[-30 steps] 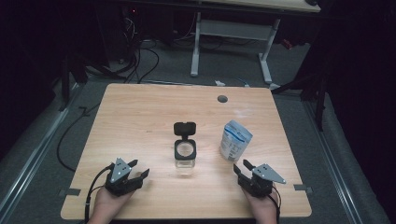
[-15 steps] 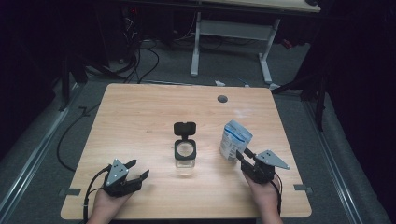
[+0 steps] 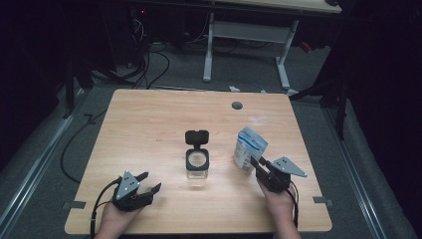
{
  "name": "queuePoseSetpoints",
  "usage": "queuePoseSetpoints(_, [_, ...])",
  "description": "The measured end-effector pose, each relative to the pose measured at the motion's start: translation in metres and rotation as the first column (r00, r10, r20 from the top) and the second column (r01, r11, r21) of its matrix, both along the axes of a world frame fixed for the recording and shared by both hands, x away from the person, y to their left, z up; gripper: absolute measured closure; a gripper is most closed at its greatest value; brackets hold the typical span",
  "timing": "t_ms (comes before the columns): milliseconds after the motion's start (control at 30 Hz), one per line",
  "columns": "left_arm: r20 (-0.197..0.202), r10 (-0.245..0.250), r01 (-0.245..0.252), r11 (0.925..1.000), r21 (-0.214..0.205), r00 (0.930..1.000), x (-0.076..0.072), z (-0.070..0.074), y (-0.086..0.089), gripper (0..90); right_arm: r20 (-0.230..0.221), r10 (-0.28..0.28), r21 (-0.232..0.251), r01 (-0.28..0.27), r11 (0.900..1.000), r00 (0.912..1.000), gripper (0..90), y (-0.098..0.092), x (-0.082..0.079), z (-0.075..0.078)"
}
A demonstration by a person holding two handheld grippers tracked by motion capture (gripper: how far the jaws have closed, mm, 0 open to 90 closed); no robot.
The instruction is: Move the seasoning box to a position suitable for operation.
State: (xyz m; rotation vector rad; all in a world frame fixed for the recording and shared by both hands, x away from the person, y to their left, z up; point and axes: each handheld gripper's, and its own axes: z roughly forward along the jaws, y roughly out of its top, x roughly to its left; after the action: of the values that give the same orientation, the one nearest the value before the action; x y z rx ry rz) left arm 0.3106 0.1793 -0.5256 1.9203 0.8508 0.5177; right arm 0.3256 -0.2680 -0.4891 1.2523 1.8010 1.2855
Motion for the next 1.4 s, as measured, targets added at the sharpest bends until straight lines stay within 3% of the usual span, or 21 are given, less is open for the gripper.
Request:
queuePoseSetpoints(167, [-0.001, -0.003, 0.003, 1.0, 0.002, 1.0, 0.0, -0.001, -0.001, 37.2, 0.005, 0.005, 0.016, -0.005, 0.9999, 1.0, 70.4, 0.0, 0.005, -0.003])
queuePoseSetpoints(267, [-0.002, -0.004, 0.004, 1.0, 0.001, 1.0, 0.0, -0.001, -0.001, 37.1, -0.001, 0.008, 0.028, -0.008, 0.9996, 1.0, 82.7, -0.001, 0.007, -0.004])
queuePoseSetpoints(333, [-0.002, -0.004, 0.004, 1.0, -0.001, 1.0, 0.0, -0.001, -0.001, 37.2, -0.01, 0.004, 0.035, -0.003, 0.9994, 0.9999, 86.3, -0.001, 0.008, -0.004])
queuePoseSetpoints(600, [-0.009, -0.026, 0.026, 0.9997, 0.001, 0.9996, -0.001, -0.003, -0.004, 37.4, -0.017, 0.022, 0.038, -0.021, 0.9991, 0.9996, 88.3, 0.0, 0.006, -0.003])
queuePoseSetpoints(1067, [0.018, -0.069, 0.069, 0.9974, -0.019, 0.9974, -0.005, -0.001, -0.009, 39.3, -0.023, 0.058, 0.042, -0.057, 0.9975, 0.9981, 89.1, -0.001, -0.011, 0.01])
queuePoseSetpoints(1400, [0.033, -0.123, 0.124, 0.9919, -0.028, 0.9919, -0.011, -0.001, -0.025, 40.1, -0.038, 0.096, 0.042, -0.095, 0.9947, 0.9947, 89.5, 0.002, -0.031, 0.015])
